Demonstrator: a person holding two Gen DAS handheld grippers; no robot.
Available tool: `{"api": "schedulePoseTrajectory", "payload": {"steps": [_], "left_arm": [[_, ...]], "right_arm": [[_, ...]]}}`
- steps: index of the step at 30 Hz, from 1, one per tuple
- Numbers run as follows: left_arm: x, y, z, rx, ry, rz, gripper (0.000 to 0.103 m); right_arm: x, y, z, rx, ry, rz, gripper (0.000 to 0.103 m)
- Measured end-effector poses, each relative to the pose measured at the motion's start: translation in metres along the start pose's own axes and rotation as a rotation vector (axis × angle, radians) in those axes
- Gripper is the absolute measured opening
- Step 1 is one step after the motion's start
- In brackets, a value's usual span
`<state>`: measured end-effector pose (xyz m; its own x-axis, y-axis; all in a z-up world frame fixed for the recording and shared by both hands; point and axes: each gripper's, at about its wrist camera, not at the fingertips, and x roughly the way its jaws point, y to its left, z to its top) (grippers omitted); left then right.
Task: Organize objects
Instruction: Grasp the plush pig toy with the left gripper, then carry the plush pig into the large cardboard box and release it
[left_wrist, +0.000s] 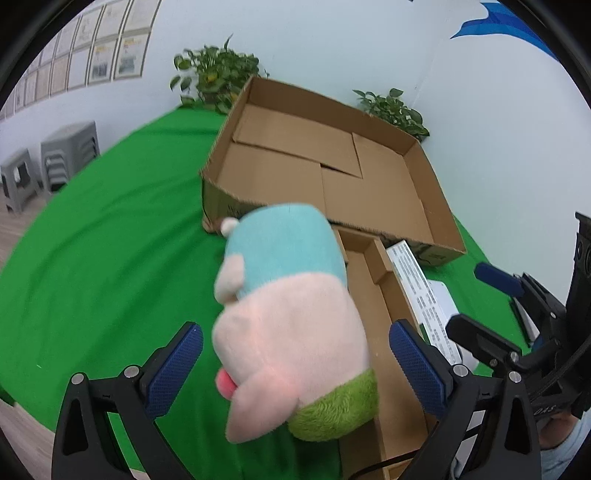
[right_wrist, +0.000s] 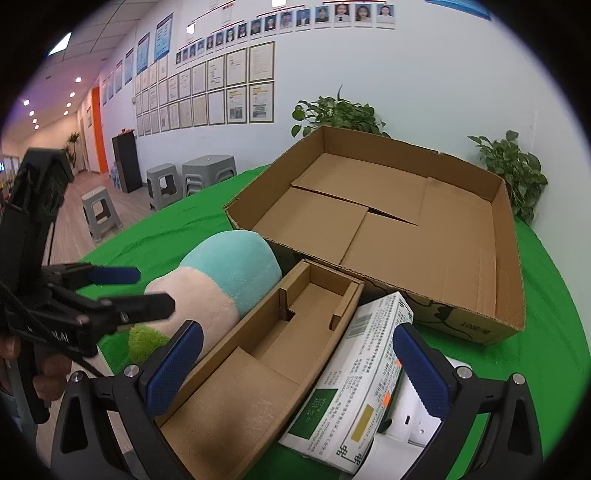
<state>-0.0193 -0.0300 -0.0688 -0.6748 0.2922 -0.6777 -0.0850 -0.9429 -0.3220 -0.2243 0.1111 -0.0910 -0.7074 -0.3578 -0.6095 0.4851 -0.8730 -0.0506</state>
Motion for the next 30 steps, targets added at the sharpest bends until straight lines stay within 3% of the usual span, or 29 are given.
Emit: {"api": "schedulePoseTrajectory", "payload": {"steps": [2,6,9,14,16,21,23,27,30], "left_arm": [[0.009,0.004,-0.006,-0.014,0.017,-0.017,0.083],[0.007,0.022,-0.009,-0.065,-0.012,-0.072,0.067],[-0.004,0.038,-0.012,-0.103,-0.035,-0.075,0.061],[-0.034,0.059,-0.028,-0.132,-0.077,-0.039,0.058],[-0.043,0.064,-0.036,-0.121,-0.083,-0.02,0.058],[-0.055,0.065,-0.048,-0.101,-0.086,0.001,0.058],[-0.056,0.063,-0.051,-0.08,-0.087,0.009,0.057],[-0.053,0.055,-0.051,-0.036,-0.093,0.028,0.056],[-0.045,0.05,-0.046,-0.016,-0.1,0.045,0.054]], "right_arm": [[0.006,0.006,0.005,-0.019,0.007,0.021,0.102],[0.019,0.025,0.022,-0.069,0.026,0.089,0.102],[0.029,0.042,0.034,-0.1,0.041,0.169,0.102],[0.052,0.072,0.043,-0.125,0.105,0.328,0.102],[0.063,0.082,0.048,-0.103,0.138,0.42,0.102],[0.09,0.093,0.058,-0.008,0.24,0.553,0.102],[0.101,0.096,0.058,0.032,0.292,0.564,0.102],[0.116,0.097,0.048,0.081,0.379,0.45,0.103],[0.123,0.087,0.04,0.186,0.417,0.473,0.103]]}}
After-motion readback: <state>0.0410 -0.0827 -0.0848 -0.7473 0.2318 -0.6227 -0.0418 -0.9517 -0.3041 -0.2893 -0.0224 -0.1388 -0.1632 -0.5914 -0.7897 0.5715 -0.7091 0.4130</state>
